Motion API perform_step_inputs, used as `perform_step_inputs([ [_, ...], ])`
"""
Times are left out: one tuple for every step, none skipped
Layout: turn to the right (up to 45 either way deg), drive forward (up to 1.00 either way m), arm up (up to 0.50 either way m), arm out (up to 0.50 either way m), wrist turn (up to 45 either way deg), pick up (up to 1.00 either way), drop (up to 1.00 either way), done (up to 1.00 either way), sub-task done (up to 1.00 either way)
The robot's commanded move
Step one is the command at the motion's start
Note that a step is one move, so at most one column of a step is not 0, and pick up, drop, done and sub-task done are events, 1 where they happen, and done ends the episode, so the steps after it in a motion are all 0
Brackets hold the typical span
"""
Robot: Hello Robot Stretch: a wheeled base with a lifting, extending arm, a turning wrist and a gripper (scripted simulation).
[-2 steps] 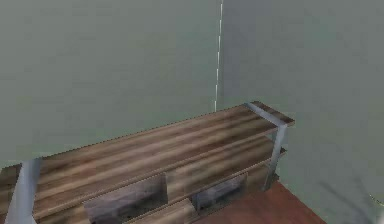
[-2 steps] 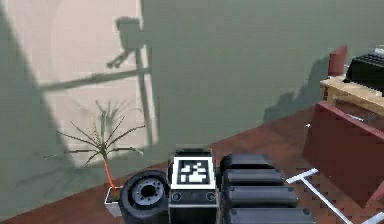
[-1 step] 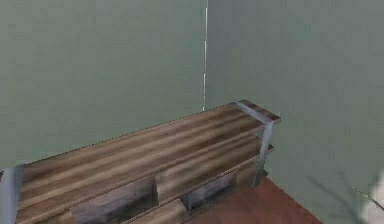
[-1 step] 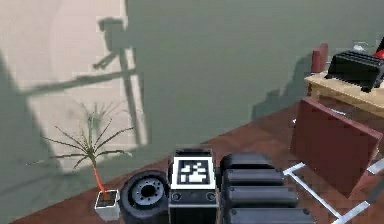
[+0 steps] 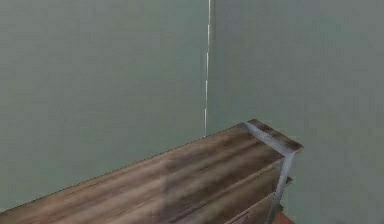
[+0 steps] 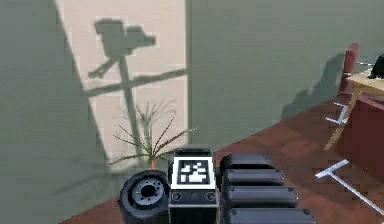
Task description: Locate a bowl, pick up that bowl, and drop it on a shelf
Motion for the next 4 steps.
perform_step_inputs([
  [45.0,0.00,0.00,0.00,0.0,0.00,0.00,0.00,0.00],
  [45.0,0.00,0.00,0.00,0.0,0.00,0.00,0.00,0.00],
  [45.0,0.00,0.00,0.00,0.0,0.00,0.00,0.00,0.00],
  [12.0,0.00,0.00,0.00,0.0,0.00,0.00,0.00,0.00],
])
